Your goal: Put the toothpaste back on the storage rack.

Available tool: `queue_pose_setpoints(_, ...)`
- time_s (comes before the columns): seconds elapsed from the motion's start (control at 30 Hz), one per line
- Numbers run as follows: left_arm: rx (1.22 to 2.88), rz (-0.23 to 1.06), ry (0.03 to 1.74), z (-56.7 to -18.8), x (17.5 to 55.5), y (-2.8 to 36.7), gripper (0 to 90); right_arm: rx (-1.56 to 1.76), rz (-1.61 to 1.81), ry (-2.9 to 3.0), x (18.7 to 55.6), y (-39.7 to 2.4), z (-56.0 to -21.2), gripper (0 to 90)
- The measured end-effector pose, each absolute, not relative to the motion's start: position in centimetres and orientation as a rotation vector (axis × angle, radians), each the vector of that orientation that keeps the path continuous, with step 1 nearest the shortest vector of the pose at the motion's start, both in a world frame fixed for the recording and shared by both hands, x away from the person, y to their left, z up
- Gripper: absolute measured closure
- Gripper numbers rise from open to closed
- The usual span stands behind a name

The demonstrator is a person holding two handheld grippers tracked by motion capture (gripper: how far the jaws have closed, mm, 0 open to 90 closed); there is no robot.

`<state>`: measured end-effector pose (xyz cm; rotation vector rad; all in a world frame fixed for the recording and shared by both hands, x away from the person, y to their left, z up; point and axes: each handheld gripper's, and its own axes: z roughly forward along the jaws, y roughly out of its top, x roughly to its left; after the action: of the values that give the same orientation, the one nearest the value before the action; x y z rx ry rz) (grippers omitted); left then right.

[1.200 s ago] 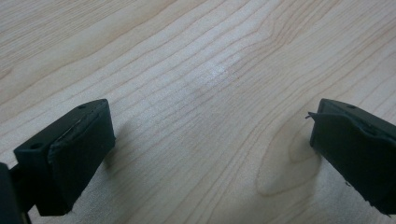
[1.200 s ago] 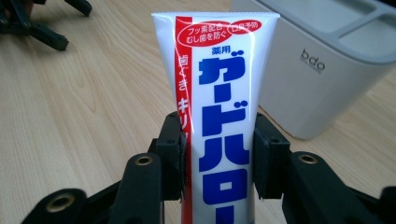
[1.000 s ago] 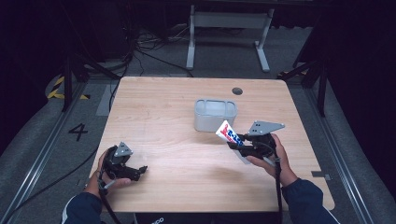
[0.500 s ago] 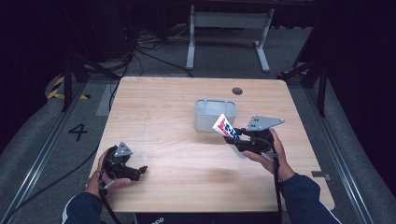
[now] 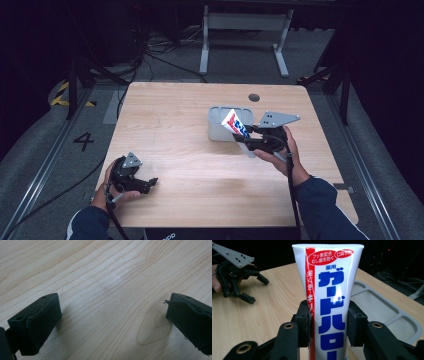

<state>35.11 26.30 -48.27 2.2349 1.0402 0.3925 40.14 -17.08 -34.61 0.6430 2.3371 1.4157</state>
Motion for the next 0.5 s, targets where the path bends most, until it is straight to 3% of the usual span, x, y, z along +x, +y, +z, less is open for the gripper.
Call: queue_pose_setpoints(0.5, 2.235, 0.395, 1.038, -48.3, 35.1, 26.3, 0.3, 0.645, 1.452, 2.287, 42.4, -15.6, -33.3, 60.8)
